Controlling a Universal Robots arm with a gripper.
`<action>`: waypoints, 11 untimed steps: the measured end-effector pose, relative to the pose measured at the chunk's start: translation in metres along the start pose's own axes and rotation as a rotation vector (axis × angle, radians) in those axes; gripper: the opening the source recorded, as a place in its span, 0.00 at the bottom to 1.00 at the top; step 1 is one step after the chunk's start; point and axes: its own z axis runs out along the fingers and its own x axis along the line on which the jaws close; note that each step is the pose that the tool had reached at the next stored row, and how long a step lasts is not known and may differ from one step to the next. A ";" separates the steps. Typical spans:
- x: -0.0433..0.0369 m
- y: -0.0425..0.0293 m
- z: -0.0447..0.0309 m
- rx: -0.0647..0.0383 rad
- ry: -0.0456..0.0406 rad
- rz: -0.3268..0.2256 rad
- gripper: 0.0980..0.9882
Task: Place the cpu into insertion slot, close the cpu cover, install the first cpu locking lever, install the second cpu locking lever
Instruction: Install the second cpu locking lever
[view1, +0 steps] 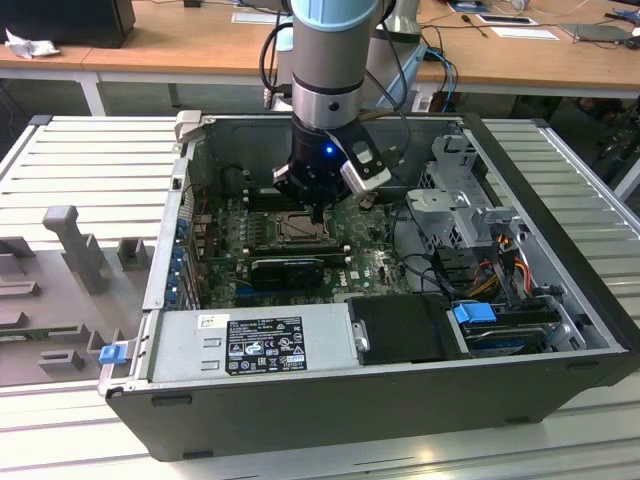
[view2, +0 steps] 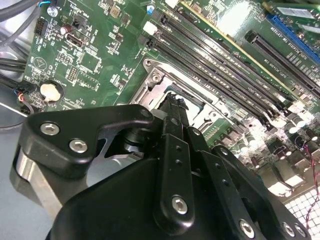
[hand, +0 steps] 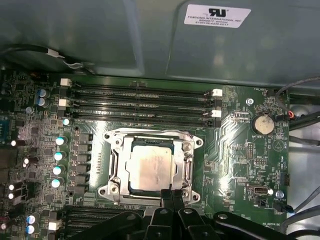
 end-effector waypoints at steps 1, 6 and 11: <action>0.0001 -0.0013 -0.0001 0.000 0.0000 0.000 0.01; 0.0001 -0.0020 -0.0029 0.000 0.0001 0.000 0.01; 0.0000 -0.0041 -0.0111 0.000 0.0002 0.000 0.01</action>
